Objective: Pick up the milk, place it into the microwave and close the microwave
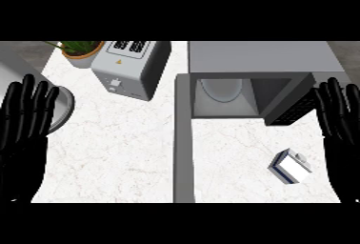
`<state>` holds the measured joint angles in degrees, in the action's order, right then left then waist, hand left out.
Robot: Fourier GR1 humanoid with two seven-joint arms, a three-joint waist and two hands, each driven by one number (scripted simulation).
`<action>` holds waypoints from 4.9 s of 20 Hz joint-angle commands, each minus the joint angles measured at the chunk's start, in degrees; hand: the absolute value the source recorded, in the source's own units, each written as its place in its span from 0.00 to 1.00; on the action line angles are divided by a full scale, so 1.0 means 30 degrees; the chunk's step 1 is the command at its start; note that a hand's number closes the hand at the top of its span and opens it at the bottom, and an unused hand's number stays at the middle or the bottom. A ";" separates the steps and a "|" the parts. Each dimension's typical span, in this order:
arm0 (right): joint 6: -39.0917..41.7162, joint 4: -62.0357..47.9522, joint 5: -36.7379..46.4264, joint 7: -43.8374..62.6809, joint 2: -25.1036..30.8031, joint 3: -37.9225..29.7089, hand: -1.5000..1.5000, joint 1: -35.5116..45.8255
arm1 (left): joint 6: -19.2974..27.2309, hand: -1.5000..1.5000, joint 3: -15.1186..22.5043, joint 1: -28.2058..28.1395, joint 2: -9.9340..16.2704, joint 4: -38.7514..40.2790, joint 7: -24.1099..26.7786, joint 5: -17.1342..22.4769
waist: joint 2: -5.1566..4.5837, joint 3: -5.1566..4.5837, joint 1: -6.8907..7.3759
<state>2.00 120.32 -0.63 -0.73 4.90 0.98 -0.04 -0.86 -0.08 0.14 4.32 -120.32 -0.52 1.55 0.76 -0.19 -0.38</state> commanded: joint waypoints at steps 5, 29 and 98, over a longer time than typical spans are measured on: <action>0.5277 0.0476 -0.5615 -0.3137 0.2792 -0.3769 0.00 -0.3667 | -0.1285 0.00 -0.0783 0.1316 0.1265 0.0385 -0.0189 0.0702 | -0.0225 0.0086 -0.0090; 1.3896 -0.7992 -0.1772 -1.2296 0.2804 -0.7655 0.00 -0.9262 | 0.1766 0.00 0.6890 -0.5596 -0.1439 0.2550 0.4759 -0.0961 | -0.0211 0.0079 0.0103; -0.4410 -2.6043 0.1014 -1.8642 -0.1615 -0.2099 1.00 0.5282 | -0.4862 0.00 -0.0441 -0.9600 0.2916 0.2482 0.6740 0.6555 | -0.0159 0.0050 0.0157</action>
<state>-9.75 34.58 4.89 -57.86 0.91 -9.77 19.30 -13.31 0.87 -25.65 12.65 -112.13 18.36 19.91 0.20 -0.04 0.21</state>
